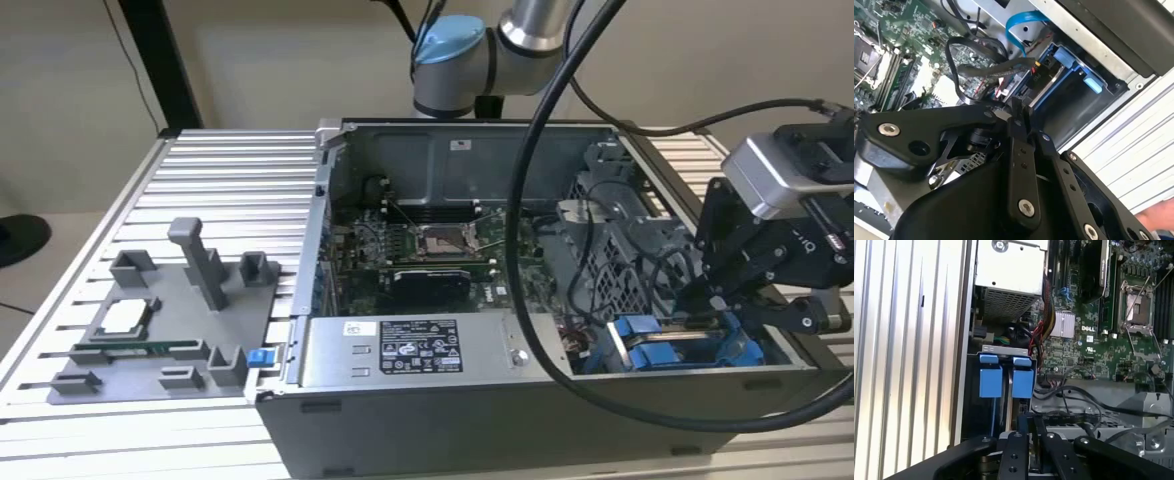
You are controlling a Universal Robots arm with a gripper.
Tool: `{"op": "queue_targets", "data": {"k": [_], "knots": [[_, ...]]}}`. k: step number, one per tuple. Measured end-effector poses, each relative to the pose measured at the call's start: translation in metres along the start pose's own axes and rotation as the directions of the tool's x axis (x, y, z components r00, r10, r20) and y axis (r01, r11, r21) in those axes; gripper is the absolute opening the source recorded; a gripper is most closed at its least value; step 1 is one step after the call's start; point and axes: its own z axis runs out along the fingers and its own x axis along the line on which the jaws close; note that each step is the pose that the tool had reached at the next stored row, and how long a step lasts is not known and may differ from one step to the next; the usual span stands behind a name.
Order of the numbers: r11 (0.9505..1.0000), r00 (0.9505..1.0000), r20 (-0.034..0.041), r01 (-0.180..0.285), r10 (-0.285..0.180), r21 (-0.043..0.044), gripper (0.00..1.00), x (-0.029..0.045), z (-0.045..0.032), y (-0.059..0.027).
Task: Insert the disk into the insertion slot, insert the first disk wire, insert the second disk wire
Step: 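Insert the second disk wire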
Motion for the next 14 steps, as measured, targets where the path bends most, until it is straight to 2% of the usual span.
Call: {"op": "queue_targets", "data": {"k": [4, 14], "knots": [[1.0000, 0.9992, -0.0389, -0.004, 0.004, -0.0015, 0.00, 0.0001, 0.0010, 0.0008], [1.0000, 0.9992, -0.0397, -0.004, 0.004, -0.0015, 0.00, 0.0001, 0.0011, 0.0009]]}}
